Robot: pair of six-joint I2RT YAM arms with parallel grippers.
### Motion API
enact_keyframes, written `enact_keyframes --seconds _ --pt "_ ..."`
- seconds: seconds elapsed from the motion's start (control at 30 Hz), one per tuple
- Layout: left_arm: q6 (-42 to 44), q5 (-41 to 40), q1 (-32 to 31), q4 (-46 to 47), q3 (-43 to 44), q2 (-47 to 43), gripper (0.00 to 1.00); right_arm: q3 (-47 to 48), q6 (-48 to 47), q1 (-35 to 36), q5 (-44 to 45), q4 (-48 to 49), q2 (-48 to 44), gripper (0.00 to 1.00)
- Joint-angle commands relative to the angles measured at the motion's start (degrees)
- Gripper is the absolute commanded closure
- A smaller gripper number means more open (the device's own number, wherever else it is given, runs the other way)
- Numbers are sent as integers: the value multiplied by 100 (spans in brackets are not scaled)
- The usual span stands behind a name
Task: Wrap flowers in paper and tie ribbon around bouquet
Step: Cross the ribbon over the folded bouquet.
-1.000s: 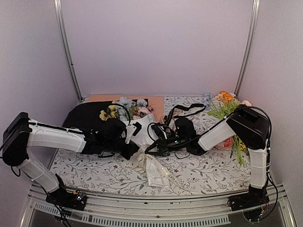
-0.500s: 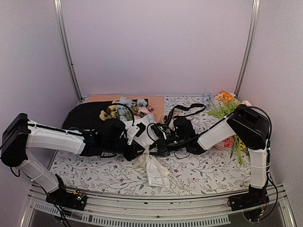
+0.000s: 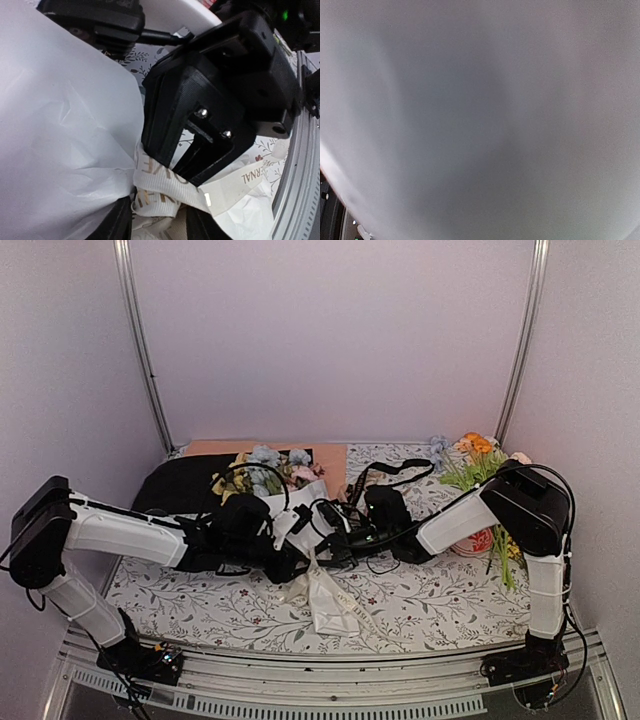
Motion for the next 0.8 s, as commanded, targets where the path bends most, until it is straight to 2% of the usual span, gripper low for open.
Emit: enact_keyframes --seconds 0.0,0.1,0.2,0.37,0.53,0.77 --pt "67 13 -46 100 198 234 73 94 -138 -26 -32 -63 -307 100" --pt "43 60 -56 75 190 253 89 70 -184 -18 -13 -91 -374 100" --pt "3 76 -56 94 125 131 100 45 -221 -21 -3 -134 -398 100" --pt "-25 -22 -61 108 4 -112 100 -5 -298 -20 27 -251 -479 98" --pt "-64 -200 -55 34 -57 -233 100 -295 -630 -56 275 -788 -999 83" --pt "-51 -364 -84 -72 -47 -237 100 -466 -1397 -89 426 -2184 -1600 59"
